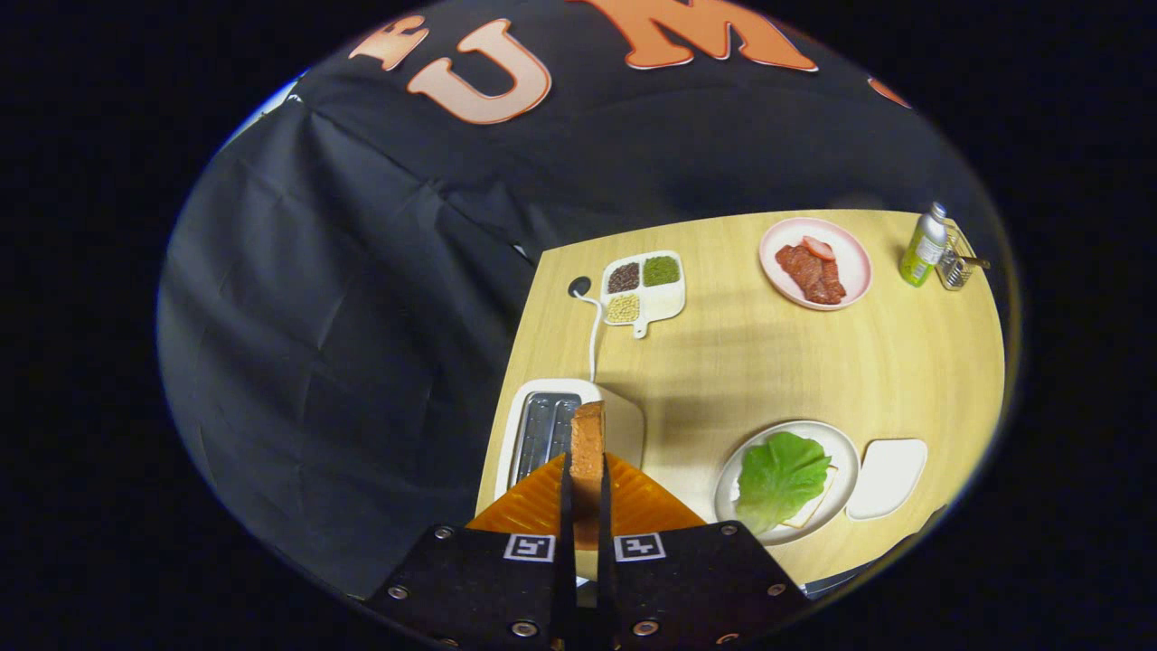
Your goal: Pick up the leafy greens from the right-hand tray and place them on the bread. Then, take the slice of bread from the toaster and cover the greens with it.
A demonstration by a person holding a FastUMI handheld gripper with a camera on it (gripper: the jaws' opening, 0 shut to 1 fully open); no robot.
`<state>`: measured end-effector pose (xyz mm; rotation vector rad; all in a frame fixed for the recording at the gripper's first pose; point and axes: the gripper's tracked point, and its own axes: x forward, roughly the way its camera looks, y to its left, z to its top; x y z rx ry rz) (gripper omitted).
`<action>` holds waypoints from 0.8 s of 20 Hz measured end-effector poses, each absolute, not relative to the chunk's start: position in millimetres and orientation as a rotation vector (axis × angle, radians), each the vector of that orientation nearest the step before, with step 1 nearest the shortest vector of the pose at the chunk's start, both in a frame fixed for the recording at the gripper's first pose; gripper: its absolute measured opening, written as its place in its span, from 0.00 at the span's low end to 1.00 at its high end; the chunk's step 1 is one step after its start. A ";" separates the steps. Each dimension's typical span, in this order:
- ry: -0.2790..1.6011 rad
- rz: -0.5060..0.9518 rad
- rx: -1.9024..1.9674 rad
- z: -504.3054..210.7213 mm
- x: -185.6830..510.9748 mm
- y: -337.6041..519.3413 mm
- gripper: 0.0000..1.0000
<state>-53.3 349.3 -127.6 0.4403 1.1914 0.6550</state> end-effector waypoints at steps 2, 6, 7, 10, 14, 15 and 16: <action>1.195 0.636 0.467 -138.0 -53.0 327.3 0.09; 1.228 0.594 0.523 -165.4 -58.8 290.2 0.10; 1.239 0.582 0.541 -172.9 -60.6 284.3 0.10; 1.262 0.553 0.566 -199.2 -64.8 269.1 0.10; 1.285 0.572 0.591 -240.1 -78.3 256.2 0.09; 1.301 0.571 0.605 -253.6 -81.5 255.2 0.09; 1.319 0.570 0.630 -265.1 -85.6 256.0 0.10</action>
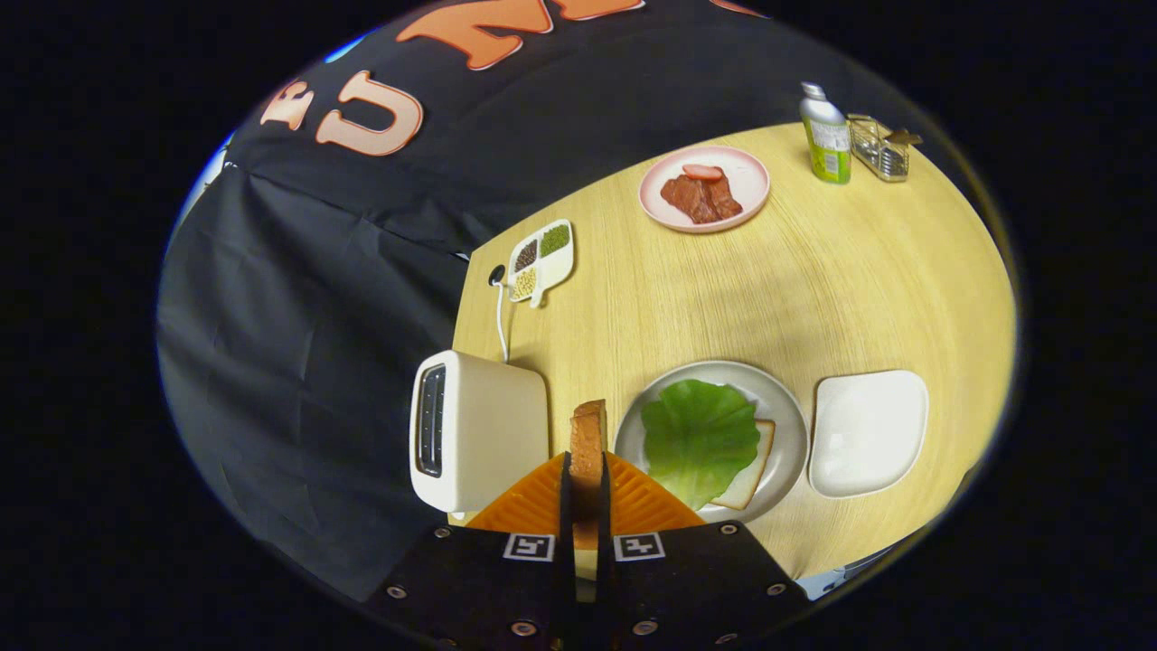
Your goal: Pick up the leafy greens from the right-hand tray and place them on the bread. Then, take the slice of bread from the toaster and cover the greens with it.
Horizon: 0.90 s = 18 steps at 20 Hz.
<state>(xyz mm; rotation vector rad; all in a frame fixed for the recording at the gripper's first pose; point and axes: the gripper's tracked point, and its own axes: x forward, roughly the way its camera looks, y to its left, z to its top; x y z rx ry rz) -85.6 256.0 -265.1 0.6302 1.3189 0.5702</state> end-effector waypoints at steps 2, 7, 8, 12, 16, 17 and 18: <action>1.343 0.562 0.653 -286.7 -93.0 250.3 0.10; 1.340 0.496 0.638 -324.9 -92.7 227.9 0.10; 1.344 0.461 0.642 -333.8 -90.3 220.0 0.10; 1.319 0.382 0.633 -359.8 -86.3 196.7 0.22; 1.254 0.397 0.628 -355.7 -87.5 191.8 0.52; 1.206 0.392 0.630 -350.8 -80.1 189.6 0.58; 1.156 0.378 0.622 -347.4 -72.7 186.4 0.66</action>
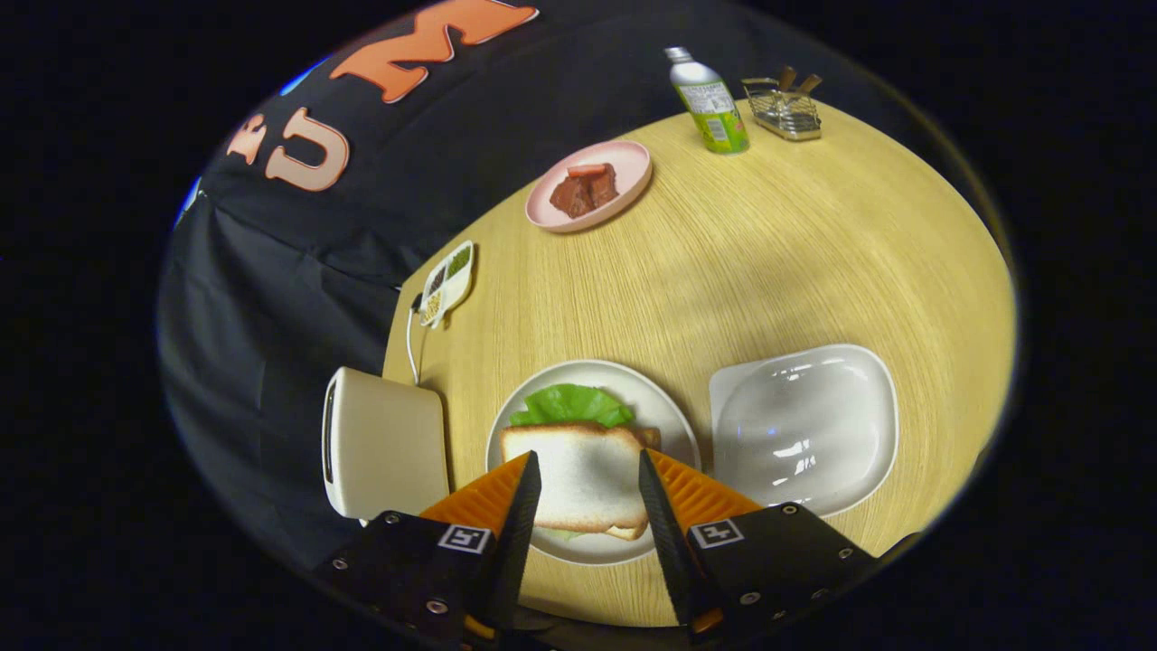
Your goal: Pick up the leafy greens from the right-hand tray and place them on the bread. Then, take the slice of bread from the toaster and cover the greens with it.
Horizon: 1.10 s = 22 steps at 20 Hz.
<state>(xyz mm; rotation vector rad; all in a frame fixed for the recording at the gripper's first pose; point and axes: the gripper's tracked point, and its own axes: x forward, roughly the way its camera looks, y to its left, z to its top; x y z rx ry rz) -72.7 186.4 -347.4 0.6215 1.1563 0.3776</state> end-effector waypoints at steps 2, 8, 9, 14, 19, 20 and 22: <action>1.078 0.361 0.602 -338.4 -64.4 182.0 0.74; 0.852 0.377 0.505 -265.0 -29.5 158.2 0.85; 0.796 0.375 0.488 -246.2 -20.6 152.3 0.86; 0.449 0.316 0.381 -150.7 21.6 111.6 0.90; 0.278 0.232 0.305 -89.9 32.2 75.4 0.90; 0.250 0.214 0.287 -78.3 32.1 67.4 0.90; 0.196 0.190 0.253 -54.9 27.3 54.2 0.92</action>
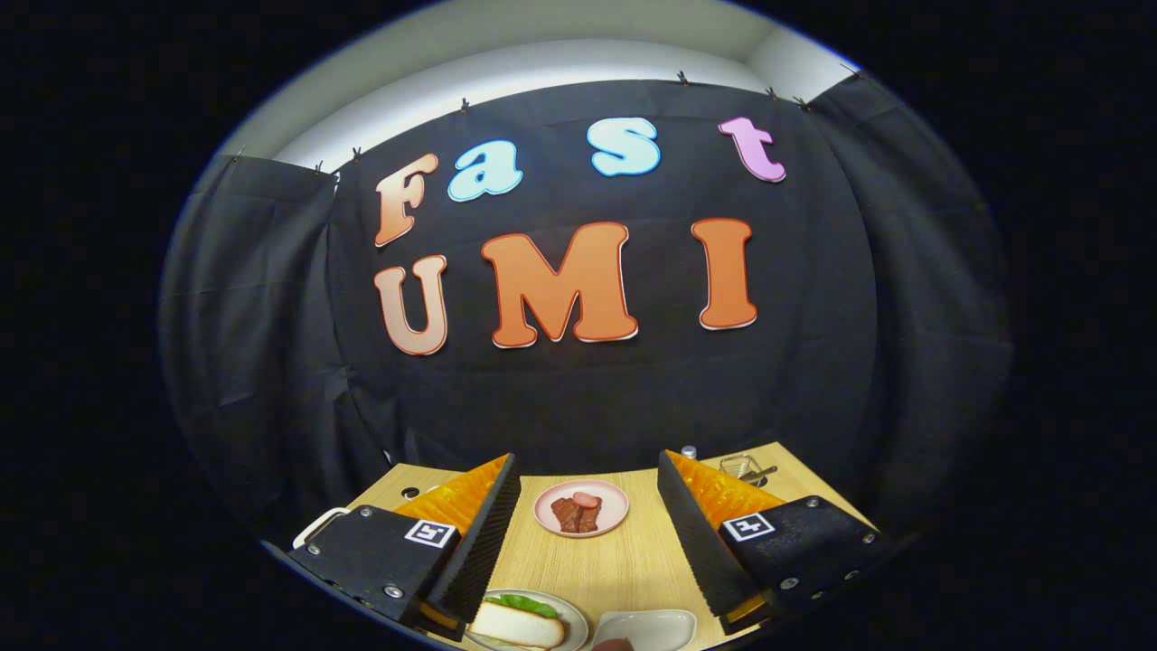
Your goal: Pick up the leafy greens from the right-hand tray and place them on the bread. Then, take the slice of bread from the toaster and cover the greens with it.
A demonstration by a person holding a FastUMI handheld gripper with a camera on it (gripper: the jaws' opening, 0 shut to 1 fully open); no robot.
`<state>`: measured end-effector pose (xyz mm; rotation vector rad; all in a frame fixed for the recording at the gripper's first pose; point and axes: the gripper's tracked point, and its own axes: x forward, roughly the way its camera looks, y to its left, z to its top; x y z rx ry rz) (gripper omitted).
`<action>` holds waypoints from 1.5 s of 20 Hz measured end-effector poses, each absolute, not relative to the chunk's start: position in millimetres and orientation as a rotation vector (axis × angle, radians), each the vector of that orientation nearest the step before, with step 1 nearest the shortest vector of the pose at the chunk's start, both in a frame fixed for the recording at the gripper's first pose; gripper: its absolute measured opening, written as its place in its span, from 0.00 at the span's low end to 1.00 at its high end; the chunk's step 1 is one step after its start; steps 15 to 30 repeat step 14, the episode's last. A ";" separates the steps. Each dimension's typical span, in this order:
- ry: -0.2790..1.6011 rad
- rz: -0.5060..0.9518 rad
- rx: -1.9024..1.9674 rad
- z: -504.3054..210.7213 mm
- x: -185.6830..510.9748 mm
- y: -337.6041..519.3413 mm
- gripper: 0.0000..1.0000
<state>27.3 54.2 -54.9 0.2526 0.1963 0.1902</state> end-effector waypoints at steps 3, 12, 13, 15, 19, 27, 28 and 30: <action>0.086 0.143 0.201 -13.3 23.5 36.4 0.93; -0.016 0.186 0.138 15.4 20.7 50.6 0.96; -0.018 0.186 0.135 15.1 20.9 51.3 0.96; -0.025 0.185 0.132 16.3 21.0 51.9 0.97; -0.025 0.185 0.132 16.3 21.0 51.9 0.97; -0.025 0.185 0.132 16.3 21.0 51.9 0.97; -0.025 0.185 0.132 16.3 21.0 51.9 0.97; -0.025 0.185 0.132 16.3 21.0 51.9 0.97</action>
